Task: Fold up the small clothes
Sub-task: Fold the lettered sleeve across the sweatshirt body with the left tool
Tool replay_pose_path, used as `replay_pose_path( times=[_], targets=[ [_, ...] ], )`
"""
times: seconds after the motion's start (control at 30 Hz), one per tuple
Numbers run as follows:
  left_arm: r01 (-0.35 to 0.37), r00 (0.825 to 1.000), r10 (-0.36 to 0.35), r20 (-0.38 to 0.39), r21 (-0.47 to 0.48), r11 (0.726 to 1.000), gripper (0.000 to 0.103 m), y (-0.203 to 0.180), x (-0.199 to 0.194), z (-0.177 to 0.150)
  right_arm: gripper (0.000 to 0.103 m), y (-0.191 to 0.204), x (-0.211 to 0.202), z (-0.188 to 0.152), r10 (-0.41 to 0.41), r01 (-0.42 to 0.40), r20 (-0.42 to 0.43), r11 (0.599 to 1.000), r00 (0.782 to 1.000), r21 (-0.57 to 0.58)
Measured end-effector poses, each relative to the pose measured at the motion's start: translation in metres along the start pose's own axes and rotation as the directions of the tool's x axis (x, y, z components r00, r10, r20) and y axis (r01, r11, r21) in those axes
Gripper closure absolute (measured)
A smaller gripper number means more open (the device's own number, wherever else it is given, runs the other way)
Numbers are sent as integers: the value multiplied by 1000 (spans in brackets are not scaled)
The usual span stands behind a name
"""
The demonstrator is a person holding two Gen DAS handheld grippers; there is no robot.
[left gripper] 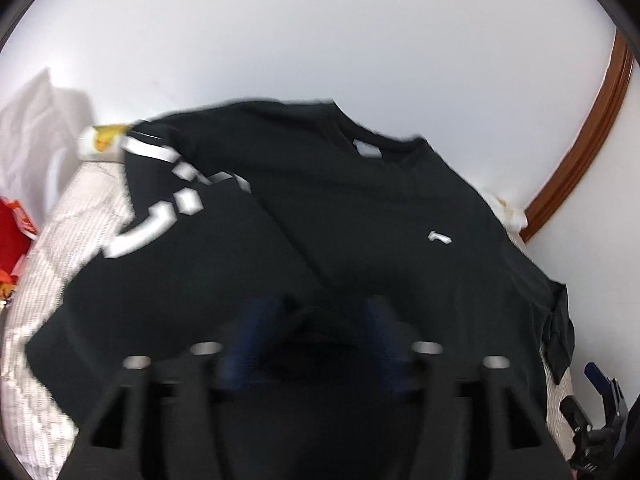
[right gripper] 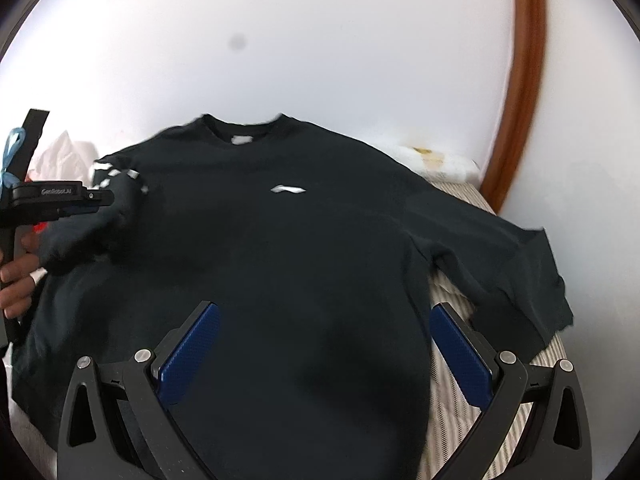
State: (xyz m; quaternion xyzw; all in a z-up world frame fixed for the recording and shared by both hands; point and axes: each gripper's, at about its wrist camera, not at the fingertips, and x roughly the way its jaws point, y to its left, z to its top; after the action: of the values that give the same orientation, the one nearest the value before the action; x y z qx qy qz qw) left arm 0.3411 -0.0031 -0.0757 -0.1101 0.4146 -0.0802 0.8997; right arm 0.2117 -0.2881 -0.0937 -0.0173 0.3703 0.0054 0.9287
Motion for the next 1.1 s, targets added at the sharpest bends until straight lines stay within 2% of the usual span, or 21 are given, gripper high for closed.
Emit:
replay_pose_path(
  times=[0.07, 0.13, 0.33, 0.4, 0.47, 0.53, 0.73, 0.87, 1.1],
  targets=[
    [-21, 999, 21, 45, -9, 1000, 36, 18, -19, -4, 0, 16, -1, 8, 33, -33, 6, 999, 999, -12],
    [-44, 997, 45, 56, -25, 999, 36, 39, -33, -8, 0, 36, -1, 16, 68, -68, 3, 997, 998, -33],
    [-116, 993, 119, 26, -118, 986, 35, 118, -55, -32, 1, 107, 10, 30, 196, -196, -15, 976, 981, -92],
    [-132, 991, 134, 5, -160, 978, 34, 146, -57, -45, 5, 136, 19, 31, 229, -230, -23, 964, 973, -133],
    [-153, 988, 152, -18, -191, 970, 34, 168, -56, -56, 17, 160, 29, 31, 254, -257, -41, 950, 966, -178],
    [-164, 986, 160, -37, -213, 963, 34, 184, -50, -64, 22, 189, 42, 31, 255, -266, -77, 937, 964, -228],
    [-103, 995, 97, -39, -209, 972, 32, 201, -37, -76, 25, 245, 62, 32, 243, -260, -92, 908, 966, -329],
    [-112, 994, 113, -4, -195, 974, 30, 209, -33, -78, 25, 275, 75, 31, 261, -284, -112, 884, 959, -372],
    [2, 999, 12, 53, -247, 969, 28, 227, -35, -78, 25, 317, 110, 20, 243, -291, -162, 841, 956, -457]
  ],
)
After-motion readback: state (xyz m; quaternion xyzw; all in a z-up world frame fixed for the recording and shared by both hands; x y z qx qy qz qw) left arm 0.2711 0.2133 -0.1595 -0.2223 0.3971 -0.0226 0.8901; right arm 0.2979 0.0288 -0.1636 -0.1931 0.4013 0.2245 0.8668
